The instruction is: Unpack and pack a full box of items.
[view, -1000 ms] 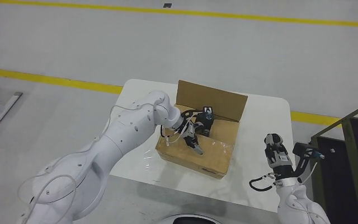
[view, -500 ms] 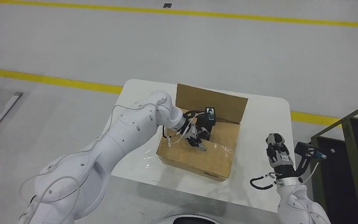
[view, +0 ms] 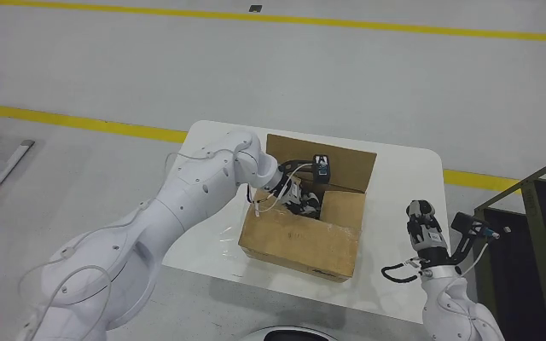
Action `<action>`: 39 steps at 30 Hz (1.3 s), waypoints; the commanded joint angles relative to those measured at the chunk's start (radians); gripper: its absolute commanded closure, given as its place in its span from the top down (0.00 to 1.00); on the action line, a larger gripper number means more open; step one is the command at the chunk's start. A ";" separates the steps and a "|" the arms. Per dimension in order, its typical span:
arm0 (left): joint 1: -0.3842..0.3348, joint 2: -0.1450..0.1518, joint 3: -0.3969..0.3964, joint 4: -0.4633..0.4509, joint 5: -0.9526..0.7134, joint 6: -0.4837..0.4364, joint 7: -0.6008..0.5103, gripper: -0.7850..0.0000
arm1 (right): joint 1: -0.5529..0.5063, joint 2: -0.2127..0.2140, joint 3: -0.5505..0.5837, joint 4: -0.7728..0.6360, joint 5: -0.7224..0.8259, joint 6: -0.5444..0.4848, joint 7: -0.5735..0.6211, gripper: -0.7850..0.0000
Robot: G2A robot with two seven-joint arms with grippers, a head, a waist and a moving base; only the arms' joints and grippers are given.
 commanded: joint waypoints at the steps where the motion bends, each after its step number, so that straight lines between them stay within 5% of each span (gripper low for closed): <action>1: -0.009 0.010 0.000 -0.017 -0.010 0.000 0.000 0.00 | 0.006 -0.001 -0.004 0.003 0.008 -0.004 0.004 0.00; 4: -0.017 0.023 0.000 -0.036 -0.006 0.000 0.000 0.00 | 0.017 -0.003 -0.017 0.010 0.027 -0.019 0.010 0.00; 5: -0.017 0.026 0.000 -0.042 -0.008 0.000 0.000 0.32 | 0.019 -0.004 -0.019 0.012 0.048 -0.025 0.011 0.00; 6: -0.017 0.030 0.000 -0.047 -0.009 0.000 0.000 0.78 | 0.021 -0.005 -0.020 0.012 0.067 -0.034 0.013 0.00; 7: -0.018 0.033 0.000 -0.052 -0.016 0.000 0.000 1.00 | 0.022 -0.005 -0.018 0.014 0.075 -0.039 0.014 0.00; 21: 0.062 0.048 0.000 -0.108 0.025 0.000 0.000 1.00 | -0.020 -0.004 0.034 0.035 0.053 -0.056 0.012 0.00; 39: 0.097 -0.021 0.000 -0.003 0.075 0.000 0.000 1.00 | -0.018 -0.009 0.023 0.031 0.025 -0.044 0.011 0.00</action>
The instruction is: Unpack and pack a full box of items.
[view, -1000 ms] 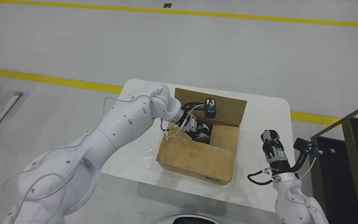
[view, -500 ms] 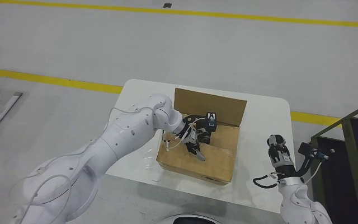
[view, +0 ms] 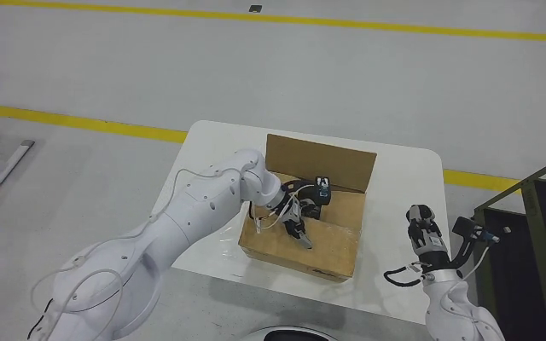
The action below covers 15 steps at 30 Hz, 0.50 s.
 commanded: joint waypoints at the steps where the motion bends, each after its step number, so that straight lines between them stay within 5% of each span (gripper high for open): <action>1: 0.003 -0.009 0.000 0.009 0.004 0.000 0.000 1.00 | 0.002 -0.001 -0.003 0.003 -0.003 0.001 0.002 0.00; 8: 0.004 -0.025 0.000 0.024 -0.001 0.000 0.000 1.00 | 0.018 -0.003 -0.013 0.017 -0.010 0.009 0.007 0.00; 9: 0.004 -0.027 0.000 0.024 0.001 0.000 0.000 0.93 | 0.022 -0.003 -0.014 0.018 -0.011 0.011 0.008 0.00; 13: 0.000 -0.029 0.000 0.030 0.004 0.000 0.000 0.00 | 0.035 -0.004 -0.021 0.025 -0.014 0.017 0.013 0.00; 15: -0.001 -0.030 0.000 0.030 0.009 0.000 0.000 0.00 | 0.040 -0.005 -0.024 0.029 -0.015 0.020 0.015 0.00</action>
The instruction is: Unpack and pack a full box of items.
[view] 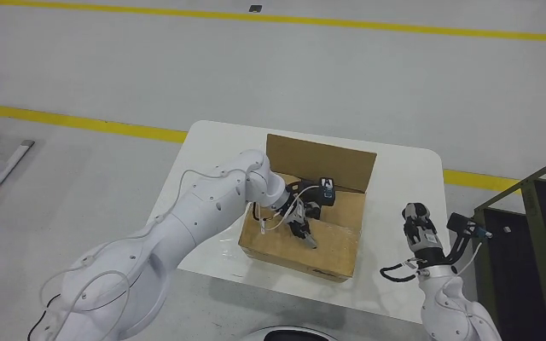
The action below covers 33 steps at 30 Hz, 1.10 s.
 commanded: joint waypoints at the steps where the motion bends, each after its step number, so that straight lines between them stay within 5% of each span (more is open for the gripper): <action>1: 0.000 -0.001 0.000 -0.001 0.004 0.000 0.000 0.00 | 0.005 -0.001 -0.003 0.004 -0.002 0.003 0.002 0.00; 19: -0.054 0.014 0.000 -0.011 0.023 0.000 0.000 0.00 | 0.031 -0.006 -0.021 0.030 -0.004 0.022 0.008 0.00; 33: -0.119 0.070 0.000 -0.124 0.022 0.000 0.000 0.00 | 0.047 -0.011 -0.036 0.012 0.011 0.025 0.018 0.00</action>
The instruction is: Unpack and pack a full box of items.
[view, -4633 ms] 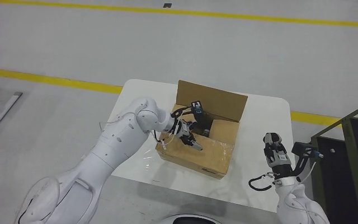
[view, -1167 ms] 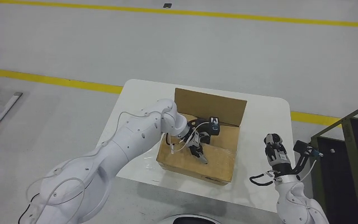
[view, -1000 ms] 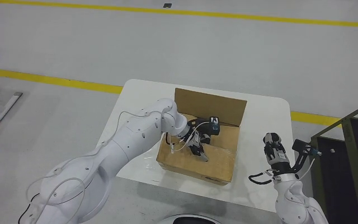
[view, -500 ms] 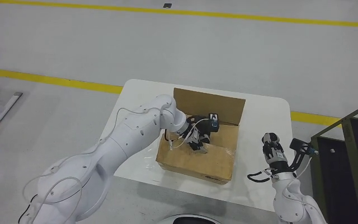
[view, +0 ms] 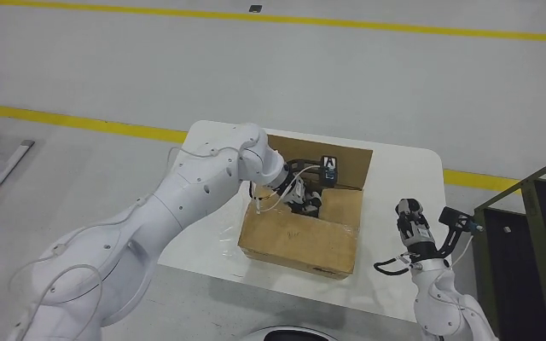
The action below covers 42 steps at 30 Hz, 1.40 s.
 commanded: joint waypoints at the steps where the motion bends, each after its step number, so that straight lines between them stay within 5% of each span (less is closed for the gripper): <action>1: 0.001 0.010 0.000 -0.012 0.001 0.000 0.000 0.20 | 0.003 -0.001 -0.001 -0.003 0.022 -0.002 0.002 0.00; 2: -0.001 0.015 0.000 -0.013 -0.005 0.000 0.000 0.93 | 0.004 -0.002 0.000 -0.007 0.044 -0.005 0.003 0.00; 3: -0.003 0.019 0.000 -0.017 -0.012 0.000 0.000 1.00 | 0.005 -0.002 0.004 -0.009 0.057 -0.010 0.008 0.00; 13: -0.016 0.090 -0.068 0.088 0.071 0.013 0.190 1.00 | -0.009 0.015 0.099 0.013 0.208 -0.272 0.168 0.00; 21: 0.052 0.173 -0.164 0.049 0.156 0.231 0.277 1.00 | 0.003 0.039 0.139 0.007 0.335 -0.508 0.403 0.00; 30: 0.173 0.299 -0.305 -0.214 0.247 0.461 0.194 1.00 | 0.007 0.041 0.143 0.005 0.325 -0.510 0.415 0.00; 37: 0.173 0.299 -0.305 -0.214 0.247 0.461 0.194 1.00 | 0.079 0.051 0.086 0.059 0.294 -0.403 0.573 0.00; 38: 0.173 0.299 -0.305 -0.214 0.247 0.461 0.194 1.00 | 0.104 0.053 0.078 0.064 0.282 -0.390 0.602 0.04; 42: 0.173 0.299 -0.305 -0.214 0.247 0.461 0.194 1.00 | 0.182 0.061 0.050 0.087 0.271 -0.367 0.686 0.61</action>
